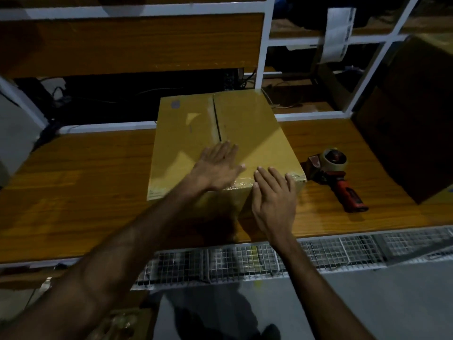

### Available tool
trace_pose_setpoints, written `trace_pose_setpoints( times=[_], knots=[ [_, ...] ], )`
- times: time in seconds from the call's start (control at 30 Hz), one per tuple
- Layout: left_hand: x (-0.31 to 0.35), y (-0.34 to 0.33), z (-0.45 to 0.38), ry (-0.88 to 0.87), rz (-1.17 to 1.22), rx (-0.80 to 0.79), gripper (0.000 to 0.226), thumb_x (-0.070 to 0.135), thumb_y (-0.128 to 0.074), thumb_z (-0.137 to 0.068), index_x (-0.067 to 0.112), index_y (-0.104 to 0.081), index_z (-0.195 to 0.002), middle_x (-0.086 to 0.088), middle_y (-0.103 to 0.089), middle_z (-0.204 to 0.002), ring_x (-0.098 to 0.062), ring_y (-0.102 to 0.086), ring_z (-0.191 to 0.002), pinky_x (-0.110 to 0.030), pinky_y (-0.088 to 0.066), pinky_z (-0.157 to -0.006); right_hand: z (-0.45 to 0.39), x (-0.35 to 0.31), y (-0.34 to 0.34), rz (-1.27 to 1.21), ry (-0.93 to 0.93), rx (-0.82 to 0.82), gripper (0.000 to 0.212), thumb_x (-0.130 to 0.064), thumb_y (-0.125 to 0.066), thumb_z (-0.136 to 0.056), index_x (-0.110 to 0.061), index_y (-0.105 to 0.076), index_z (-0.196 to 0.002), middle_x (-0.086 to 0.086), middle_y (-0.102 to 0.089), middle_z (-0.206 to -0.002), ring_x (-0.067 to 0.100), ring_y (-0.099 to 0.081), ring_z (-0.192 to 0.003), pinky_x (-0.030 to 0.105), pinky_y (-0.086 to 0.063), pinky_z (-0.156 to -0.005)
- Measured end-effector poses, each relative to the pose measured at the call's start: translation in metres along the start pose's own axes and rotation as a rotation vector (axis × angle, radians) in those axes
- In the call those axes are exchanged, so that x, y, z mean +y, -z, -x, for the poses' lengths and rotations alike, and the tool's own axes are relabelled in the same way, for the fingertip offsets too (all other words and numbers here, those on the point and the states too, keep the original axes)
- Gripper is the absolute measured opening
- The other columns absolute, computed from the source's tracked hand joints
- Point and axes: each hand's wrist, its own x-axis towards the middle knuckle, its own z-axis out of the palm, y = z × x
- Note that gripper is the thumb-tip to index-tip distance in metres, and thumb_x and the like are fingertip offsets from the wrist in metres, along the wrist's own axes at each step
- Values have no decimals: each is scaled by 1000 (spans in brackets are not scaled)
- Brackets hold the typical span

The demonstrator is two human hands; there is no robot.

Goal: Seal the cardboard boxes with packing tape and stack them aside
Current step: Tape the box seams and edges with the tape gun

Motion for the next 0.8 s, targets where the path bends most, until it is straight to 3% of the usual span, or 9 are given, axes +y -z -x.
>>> trace_pose_setpoints(
  times=[0.1, 0.17, 0.27, 0.33, 0.47, 0.63, 0.7, 0.8],
  knots=[
    [-21, 9, -54, 82, 28, 14, 84, 75, -8, -100, 26, 7, -167, -1, 15, -174, -20, 13, -161, -54, 5, -128, -7, -5, -2, -20, -16, 61, 36, -33, -52, -105, -15, -79, -122, 2, -73, -134, 23, -62, -133, 49, -39, -114],
    [-36, 11, -88, 140, 39, 67, 86, 76, -6, -100, 25, 5, -167, -2, 12, -175, -23, 10, -161, -55, 4, -128, -19, -8, 0, -37, -13, 88, 29, -30, -57, -102, -15, -82, -104, 4, -78, -116, 24, -69, -113, 43, -43, -102],
    [-54, 17, -134, 209, 59, 98, 88, 77, -8, -100, 22, 3, -168, -3, 10, -175, -25, 8, -162, -56, 3, -128, -39, -9, 4, -48, -9, 22, 31, -33, -55, -103, -18, -73, -82, 1, -67, -87, 22, -60, -81, 43, -47, -85],
    [-67, 24, -159, 245, 60, 101, 90, 78, -8, -99, 22, 2, -168, -3, 9, -176, -26, 7, -162, -57, 2, -127, -48, -8, 3, -68, -13, -11, 34, -35, -53, -104, -18, -65, -77, 0, -58, -80, 21, -52, -73, 43, -48, -75],
    [-90, 34, -196, 286, 35, 110, 96, 81, -7, -96, 18, 2, -167, -4, 5, -176, -26, 3, -162, -61, 0, -126, -66, -7, 0, -42, 12, -61, 36, -35, -53, -102, -19, -64, -72, 0, -55, -74, 21, -50, -67, 41, -47, -68],
    [-115, 49, -227, 273, 63, 101, 97, 83, -11, -96, 19, 4, -168, -1, 9, -175, -25, 7, -162, -62, 5, -126, -105, -16, -5, 106, 23, -294, 34, -35, -55, -98, -20, -68, -70, 1, -64, -69, 25, -60, -60, 42, -56, -70],
    [-126, 52, -238, 234, 55, 161, 90, 78, -17, -100, 18, -10, -167, -5, -9, -175, -30, -9, -160, -62, -1, -126, -122, -23, -10, 111, -2, -381, 30, -36, -54, -99, -20, -69, -79, 2, -68, -76, 27, -64, -65, 42, -58, -74],
    [-138, 60, -250, 188, 54, 276, 68, 63, -33, -106, 16, -41, -154, -12, -42, -157, -37, -38, -142, -58, -27, -117, -157, -34, -31, 48, -18, -422, 29, -41, -51, -105, -21, -71, -97, 2, -67, -97, 26, -66, -86, 42, -56, -78]
  ],
)
